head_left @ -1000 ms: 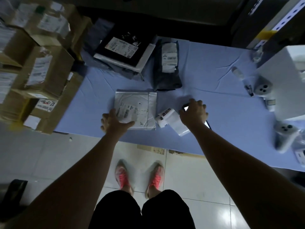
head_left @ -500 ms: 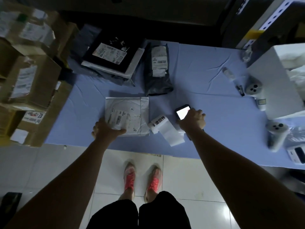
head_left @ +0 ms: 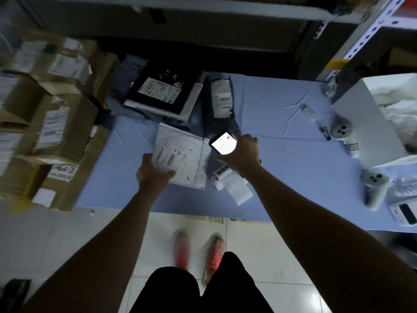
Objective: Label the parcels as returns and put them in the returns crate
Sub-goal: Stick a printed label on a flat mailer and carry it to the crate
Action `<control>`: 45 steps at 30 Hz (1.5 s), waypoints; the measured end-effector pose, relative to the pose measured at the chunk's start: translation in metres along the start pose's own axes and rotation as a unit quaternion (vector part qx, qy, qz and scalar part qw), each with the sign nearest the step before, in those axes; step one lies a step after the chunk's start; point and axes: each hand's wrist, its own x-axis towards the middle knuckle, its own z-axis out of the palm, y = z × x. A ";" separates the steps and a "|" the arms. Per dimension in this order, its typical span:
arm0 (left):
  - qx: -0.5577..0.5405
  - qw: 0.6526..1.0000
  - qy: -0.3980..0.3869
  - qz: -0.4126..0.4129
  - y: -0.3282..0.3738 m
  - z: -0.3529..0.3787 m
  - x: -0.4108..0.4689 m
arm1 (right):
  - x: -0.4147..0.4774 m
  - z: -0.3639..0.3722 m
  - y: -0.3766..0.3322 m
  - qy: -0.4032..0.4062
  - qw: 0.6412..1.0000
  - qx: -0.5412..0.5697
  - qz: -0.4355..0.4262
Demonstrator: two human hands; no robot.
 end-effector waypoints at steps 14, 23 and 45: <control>-0.093 0.995 -0.004 0.034 -0.002 -0.016 -0.008 | -0.044 0.012 -0.026 -0.113 0.984 -0.087 -0.108; -0.090 0.994 -0.017 0.064 0.001 -0.017 -0.006 | -0.052 0.007 -0.025 -0.095 0.987 -0.093 -0.093; 0.235 0.966 0.039 0.100 0.002 0.016 -0.008 | -0.025 0.002 0.037 0.056 0.992 -0.006 0.109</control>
